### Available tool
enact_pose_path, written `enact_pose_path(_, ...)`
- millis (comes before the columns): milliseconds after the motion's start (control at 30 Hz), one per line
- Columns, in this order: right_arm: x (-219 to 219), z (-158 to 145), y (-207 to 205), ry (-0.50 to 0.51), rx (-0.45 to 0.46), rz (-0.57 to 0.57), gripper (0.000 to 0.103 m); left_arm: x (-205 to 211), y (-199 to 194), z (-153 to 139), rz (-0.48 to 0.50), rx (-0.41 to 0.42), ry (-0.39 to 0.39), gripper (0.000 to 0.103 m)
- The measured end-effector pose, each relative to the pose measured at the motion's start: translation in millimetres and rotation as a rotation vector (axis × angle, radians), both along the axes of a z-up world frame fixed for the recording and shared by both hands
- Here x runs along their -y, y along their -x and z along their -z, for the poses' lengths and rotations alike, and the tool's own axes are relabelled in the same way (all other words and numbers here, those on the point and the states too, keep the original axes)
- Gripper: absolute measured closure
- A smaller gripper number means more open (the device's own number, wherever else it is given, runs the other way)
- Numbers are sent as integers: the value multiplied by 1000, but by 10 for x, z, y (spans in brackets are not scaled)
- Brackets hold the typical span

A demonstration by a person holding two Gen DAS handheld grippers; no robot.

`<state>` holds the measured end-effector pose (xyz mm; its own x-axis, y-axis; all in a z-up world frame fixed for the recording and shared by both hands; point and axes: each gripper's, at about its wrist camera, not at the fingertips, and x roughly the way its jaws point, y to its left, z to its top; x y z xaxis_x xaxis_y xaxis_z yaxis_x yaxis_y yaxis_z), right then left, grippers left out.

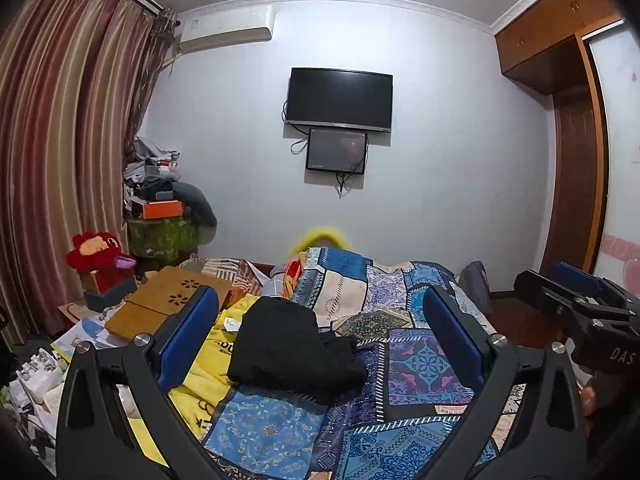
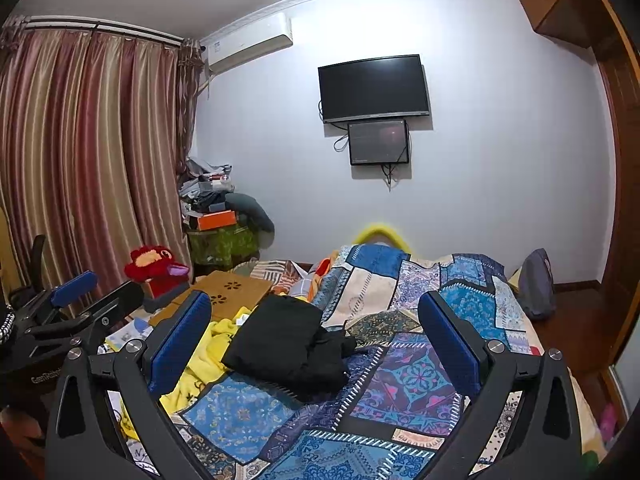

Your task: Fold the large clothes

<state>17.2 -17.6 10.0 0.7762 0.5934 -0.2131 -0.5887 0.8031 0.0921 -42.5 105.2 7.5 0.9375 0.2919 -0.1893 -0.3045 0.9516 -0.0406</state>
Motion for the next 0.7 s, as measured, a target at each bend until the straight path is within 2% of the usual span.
enact_pose_path(267, 9, 13, -7, -5, -6, 0, 0, -32, -4, 16, 9, -6, 24, 0)
enact_pose_path(700, -20, 47, -4, 2, -18, -7, 0, 25, -27, 66, 10, -23, -3, 0)
